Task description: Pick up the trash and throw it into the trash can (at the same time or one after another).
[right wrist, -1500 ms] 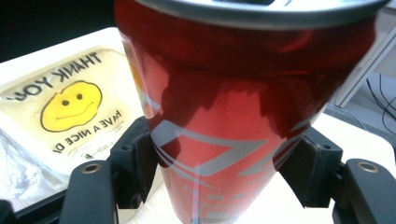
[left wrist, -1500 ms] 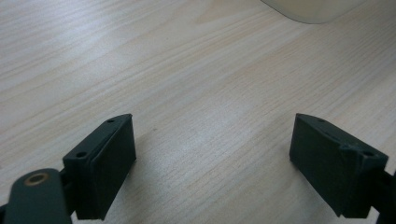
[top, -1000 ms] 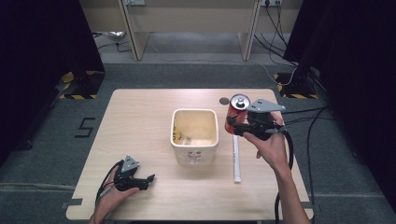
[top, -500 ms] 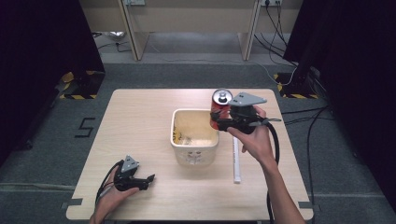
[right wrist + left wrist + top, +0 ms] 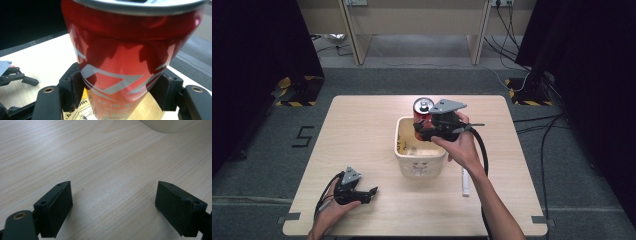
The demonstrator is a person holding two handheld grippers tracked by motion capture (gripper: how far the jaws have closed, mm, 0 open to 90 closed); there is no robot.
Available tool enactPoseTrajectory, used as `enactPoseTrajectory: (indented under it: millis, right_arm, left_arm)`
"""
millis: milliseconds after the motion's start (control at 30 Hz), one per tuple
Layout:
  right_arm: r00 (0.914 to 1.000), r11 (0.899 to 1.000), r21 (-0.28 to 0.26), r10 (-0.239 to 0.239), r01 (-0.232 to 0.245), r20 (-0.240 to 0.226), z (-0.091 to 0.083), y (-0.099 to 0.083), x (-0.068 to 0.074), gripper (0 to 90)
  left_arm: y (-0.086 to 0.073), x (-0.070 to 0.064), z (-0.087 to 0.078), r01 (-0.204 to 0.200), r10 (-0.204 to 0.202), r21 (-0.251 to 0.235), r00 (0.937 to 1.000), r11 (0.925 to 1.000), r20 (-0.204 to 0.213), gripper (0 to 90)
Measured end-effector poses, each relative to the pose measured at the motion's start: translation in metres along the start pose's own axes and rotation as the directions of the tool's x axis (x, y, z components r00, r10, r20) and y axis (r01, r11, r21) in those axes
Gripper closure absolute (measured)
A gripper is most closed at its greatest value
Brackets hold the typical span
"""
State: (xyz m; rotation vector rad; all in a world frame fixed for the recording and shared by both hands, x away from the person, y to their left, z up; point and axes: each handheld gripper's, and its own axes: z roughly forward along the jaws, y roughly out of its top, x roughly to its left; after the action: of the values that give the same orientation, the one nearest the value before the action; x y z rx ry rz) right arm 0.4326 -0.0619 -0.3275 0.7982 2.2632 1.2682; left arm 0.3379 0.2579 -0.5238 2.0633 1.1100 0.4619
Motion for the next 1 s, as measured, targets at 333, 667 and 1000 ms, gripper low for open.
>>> enactPoseTrajectory:
  millis: [333, 667, 1000]
  right_arm:
    - [0.9992, 0.999, 0.032, 0.034, -0.033, -0.021, 0.024, -0.011, -0.002, 33.9]
    - [0.9984, 0.997, 0.063, 0.052, -0.05, -0.025, 0.037, -0.02, -0.006, 33.9]
    - [0.9985, 0.996, 0.078, 0.04, -0.037, -0.037, 0.047, -0.024, -0.002, 33.9]
  left_arm:
    - [0.0, 0.0, 0.0, -0.004, 0.004, 0.0, 1.0, 1.0, -0.001, 13.9]
    - [0.0, 0.0, 0.0, -0.005, 0.005, 0.002, 1.0, 1.0, -0.001, 13.8]
    - [0.0, 0.0, 0.0, -0.004, 0.004, 0.002, 1.0, 1.0, -0.001, 13.9]
